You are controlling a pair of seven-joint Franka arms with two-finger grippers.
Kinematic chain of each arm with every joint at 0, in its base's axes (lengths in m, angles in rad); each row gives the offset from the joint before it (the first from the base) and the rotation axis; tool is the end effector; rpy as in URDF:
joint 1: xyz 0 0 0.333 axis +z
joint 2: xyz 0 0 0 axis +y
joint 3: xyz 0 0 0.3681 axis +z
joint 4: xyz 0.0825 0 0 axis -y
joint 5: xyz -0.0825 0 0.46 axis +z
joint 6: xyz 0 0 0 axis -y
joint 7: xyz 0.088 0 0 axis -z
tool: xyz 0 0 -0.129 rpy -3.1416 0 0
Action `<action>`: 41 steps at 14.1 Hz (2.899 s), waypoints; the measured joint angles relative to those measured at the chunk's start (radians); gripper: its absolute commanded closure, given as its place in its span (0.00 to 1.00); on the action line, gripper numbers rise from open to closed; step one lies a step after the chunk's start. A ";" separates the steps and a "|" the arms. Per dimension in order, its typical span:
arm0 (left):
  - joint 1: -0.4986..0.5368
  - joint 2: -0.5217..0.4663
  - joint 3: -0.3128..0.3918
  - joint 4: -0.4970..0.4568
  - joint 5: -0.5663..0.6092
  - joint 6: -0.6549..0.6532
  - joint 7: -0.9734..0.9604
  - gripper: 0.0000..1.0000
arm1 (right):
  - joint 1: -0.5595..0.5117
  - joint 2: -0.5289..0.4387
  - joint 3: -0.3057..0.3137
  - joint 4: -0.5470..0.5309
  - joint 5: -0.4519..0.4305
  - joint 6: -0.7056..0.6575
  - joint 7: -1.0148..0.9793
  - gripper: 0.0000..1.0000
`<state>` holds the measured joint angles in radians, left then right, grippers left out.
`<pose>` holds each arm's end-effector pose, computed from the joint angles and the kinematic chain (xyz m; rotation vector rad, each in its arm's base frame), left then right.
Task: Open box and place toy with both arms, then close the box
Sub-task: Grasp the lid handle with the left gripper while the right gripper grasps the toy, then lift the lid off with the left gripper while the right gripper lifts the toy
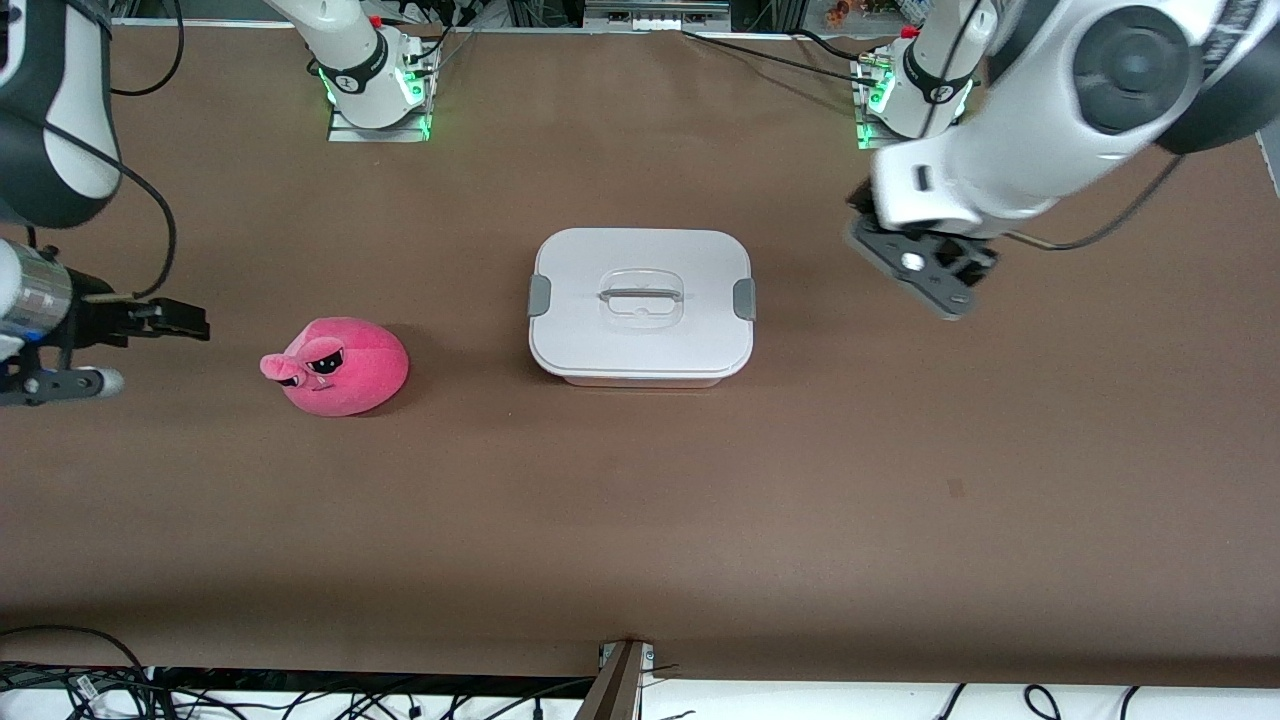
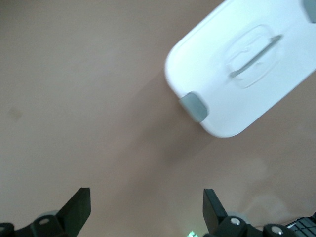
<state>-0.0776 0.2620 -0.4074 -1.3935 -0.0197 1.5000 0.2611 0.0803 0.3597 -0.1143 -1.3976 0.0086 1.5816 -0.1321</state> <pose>0.6359 -0.2991 0.5829 2.8209 -1.0952 -0.2230 0.7378 -0.0118 0.5033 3.1080 0.1571 -0.2737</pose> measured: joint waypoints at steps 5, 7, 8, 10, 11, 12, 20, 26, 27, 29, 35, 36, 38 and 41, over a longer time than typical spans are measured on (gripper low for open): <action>-0.144 0.125 -0.051 -0.003 -0.001 0.230 0.079 0.00 | 0.015 0.045 0.002 -0.056 0.029 0.048 -0.002 0.00; -0.188 0.193 -0.051 -0.004 -0.001 0.283 0.190 0.00 | 0.030 0.045 0.006 -0.100 0.029 0.076 -0.006 0.00; -0.200 0.233 -0.052 -0.005 -0.003 0.297 0.242 0.00 | 0.032 0.044 0.012 -0.121 0.029 0.087 -0.020 0.00; -0.233 0.310 -0.055 -0.006 -0.005 0.373 0.313 0.00 | 0.034 0.044 0.020 -0.155 0.029 0.100 -0.061 0.00; -0.262 0.335 -0.055 -0.006 0.008 0.420 0.329 0.00 | 0.035 0.043 0.020 -0.169 0.029 0.103 -0.089 0.00; -0.296 0.352 -0.055 -0.007 0.049 0.463 0.333 0.00 | 0.035 0.042 0.020 -0.182 0.029 0.105 -0.119 0.00; -0.376 0.378 -0.053 -0.057 0.145 0.524 0.336 0.80 | 0.034 0.028 0.020 -0.343 0.029 0.213 -0.197 0.00; -0.366 0.380 -0.051 -0.054 0.145 0.523 0.347 1.00 | 0.035 0.023 0.035 -0.412 0.029 0.334 -0.199 0.06; -0.365 0.379 -0.051 -0.052 0.145 0.523 0.351 1.00 | 0.035 0.024 0.037 -0.418 0.029 0.352 -0.199 0.17; -0.363 0.376 -0.050 -0.045 0.146 0.524 0.366 1.00 | 0.035 0.027 0.046 -0.426 0.029 0.387 -0.199 0.59; -0.349 0.254 -0.051 -0.025 0.146 0.433 0.370 1.00 | 0.051 0.034 0.058 -0.424 0.029 0.447 -0.199 1.00; -0.335 0.224 -0.052 -0.024 0.146 0.386 0.370 1.00 | 0.055 0.034 0.058 -0.420 0.029 0.450 -0.199 1.00; -0.286 0.167 -0.052 -0.023 0.146 0.283 0.370 1.00 | 0.058 0.034 0.059 -0.408 0.029 0.451 -0.199 1.00; -0.169 0.133 -0.051 -0.023 0.143 0.101 0.375 1.00 | 0.060 0.011 0.070 -0.371 0.029 0.405 -0.249 1.00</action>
<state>-0.2468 0.3951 -0.4583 -1.4163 0.1233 1.6007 0.6362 0.1405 0.3711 -0.0446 -1.7689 0.0377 1.9863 -0.3809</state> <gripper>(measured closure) 0.925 0.930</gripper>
